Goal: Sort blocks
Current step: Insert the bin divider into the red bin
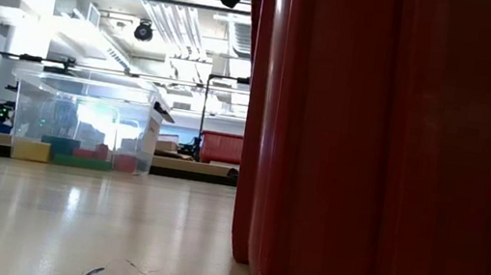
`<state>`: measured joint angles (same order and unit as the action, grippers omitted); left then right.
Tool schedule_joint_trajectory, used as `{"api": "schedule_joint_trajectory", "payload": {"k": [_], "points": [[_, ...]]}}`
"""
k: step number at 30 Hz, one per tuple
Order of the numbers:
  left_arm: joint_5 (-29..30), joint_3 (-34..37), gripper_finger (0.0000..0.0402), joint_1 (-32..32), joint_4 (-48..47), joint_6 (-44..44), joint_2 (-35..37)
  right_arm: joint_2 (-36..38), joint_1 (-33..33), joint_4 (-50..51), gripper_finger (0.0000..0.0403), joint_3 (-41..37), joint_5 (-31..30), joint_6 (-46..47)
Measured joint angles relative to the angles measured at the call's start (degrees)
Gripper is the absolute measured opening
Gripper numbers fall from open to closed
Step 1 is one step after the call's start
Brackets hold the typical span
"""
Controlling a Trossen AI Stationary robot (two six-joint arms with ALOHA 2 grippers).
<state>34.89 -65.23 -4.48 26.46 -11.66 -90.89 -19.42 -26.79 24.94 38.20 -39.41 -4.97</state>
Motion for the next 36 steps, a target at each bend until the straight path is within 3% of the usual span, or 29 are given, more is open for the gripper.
{"api": "schedule_joint_trajectory", "payload": {"k": [4,8,14,21,30,36], "points": [[-1.96,0.00,0.0000,0.25,-0.46,-0.02,0.00,0.08,0.00,-3.10,0.0000,0.00,2.91,-3.84],[-8.17,-0.01,0.0000,0.26,-0.91,-0.05,0.00,0.07,0.00,-4.26,0.0000,0.00,7.22,-4.53],[-15.74,-0.09,0.0000,0.25,-7.14,0.19,0.10,0.00,0.00,-4.23,0.0000,0.00,8.50,-4.57],[-14.55,-0.09,0.0020,0.33,-8.31,0.82,1.29,0.30,0.00,-3.19,0.0000,2.87,10.12,-6.20],[-14.66,-0.09,0.0062,0.45,-10.33,0.65,4.76,0.30,0.00,6.98,0.0000,8.04,9.87,-7.93],[-16.09,0.00,0.0087,-0.44,-22.55,-2.97,6.39,0.30,0.00,7.86,0.0000,8.15,9.87,-5.52]]}}
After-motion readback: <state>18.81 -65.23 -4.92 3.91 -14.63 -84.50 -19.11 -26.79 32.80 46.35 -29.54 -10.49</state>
